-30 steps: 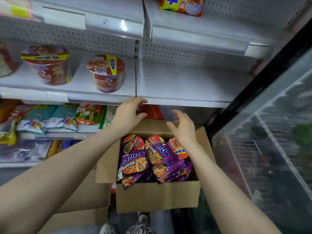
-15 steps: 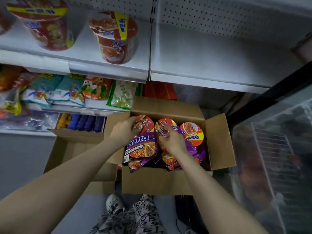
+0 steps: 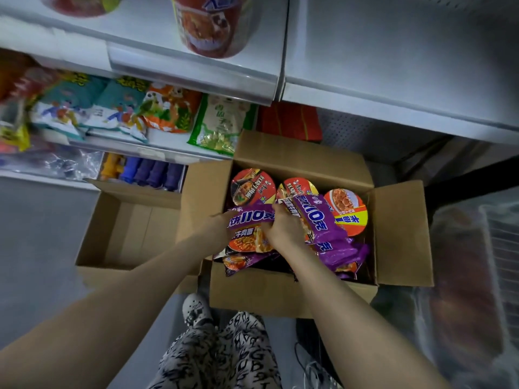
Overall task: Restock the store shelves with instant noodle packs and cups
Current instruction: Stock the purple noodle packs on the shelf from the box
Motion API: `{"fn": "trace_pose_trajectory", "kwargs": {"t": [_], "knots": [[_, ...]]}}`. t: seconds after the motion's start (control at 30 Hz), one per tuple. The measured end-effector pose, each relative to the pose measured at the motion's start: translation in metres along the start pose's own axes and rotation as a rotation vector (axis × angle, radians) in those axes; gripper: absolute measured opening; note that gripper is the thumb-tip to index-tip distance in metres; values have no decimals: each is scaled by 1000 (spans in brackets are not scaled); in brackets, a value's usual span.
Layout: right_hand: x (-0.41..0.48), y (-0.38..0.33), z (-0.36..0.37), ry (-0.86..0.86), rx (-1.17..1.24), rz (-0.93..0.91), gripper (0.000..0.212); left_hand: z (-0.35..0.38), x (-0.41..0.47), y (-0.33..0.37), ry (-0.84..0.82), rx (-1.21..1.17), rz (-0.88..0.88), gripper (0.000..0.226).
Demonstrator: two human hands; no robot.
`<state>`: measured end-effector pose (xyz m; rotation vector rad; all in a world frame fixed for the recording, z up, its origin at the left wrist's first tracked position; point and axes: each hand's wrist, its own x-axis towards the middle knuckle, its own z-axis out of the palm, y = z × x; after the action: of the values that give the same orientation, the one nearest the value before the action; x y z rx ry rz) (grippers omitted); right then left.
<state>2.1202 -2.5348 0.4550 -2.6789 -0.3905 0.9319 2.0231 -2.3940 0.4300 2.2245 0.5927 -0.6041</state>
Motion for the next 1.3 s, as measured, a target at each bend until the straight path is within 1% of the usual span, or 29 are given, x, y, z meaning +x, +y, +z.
{"fn": "trace_pose_trajectory", "kwargs": {"t": [0.1,0.2,0.33,0.43,0.57,0.7,0.77,0.87,0.97,1.03,1.17,1.23,1.3], "knots": [[10,-4,10,5,57,3,59,10,4,-4,-56,-9,-16,50],[16,-9,12,-38,149,21,69,13,5,-6,-61,-17,-30,52],[22,-15,10,-47,224,89,81,13,9,-12,-73,-25,-57,55],[24,-13,8,-77,299,142,87,7,6,-12,-84,-48,-57,53],[11,-7,-9,-5,540,185,86,-4,0,-7,-70,-125,-14,52],[2,0,-29,61,747,179,86,-19,-1,4,-16,-263,-41,60],[-3,1,-43,70,833,180,90,-27,0,13,7,-330,-46,61],[-8,3,-60,61,975,164,88,-38,2,23,13,-434,7,59],[-11,6,-71,27,1101,192,88,-49,1,38,76,-552,58,64],[-12,10,-76,10,1140,199,86,-56,1,46,74,-667,57,68],[-20,19,-81,-21,1077,156,80,-64,6,48,-55,-856,23,79],[-20,25,-82,-33,1042,133,74,-64,8,49,-44,-908,28,78],[-16,35,-86,24,980,147,61,-63,8,51,-5,-919,61,78]]}}
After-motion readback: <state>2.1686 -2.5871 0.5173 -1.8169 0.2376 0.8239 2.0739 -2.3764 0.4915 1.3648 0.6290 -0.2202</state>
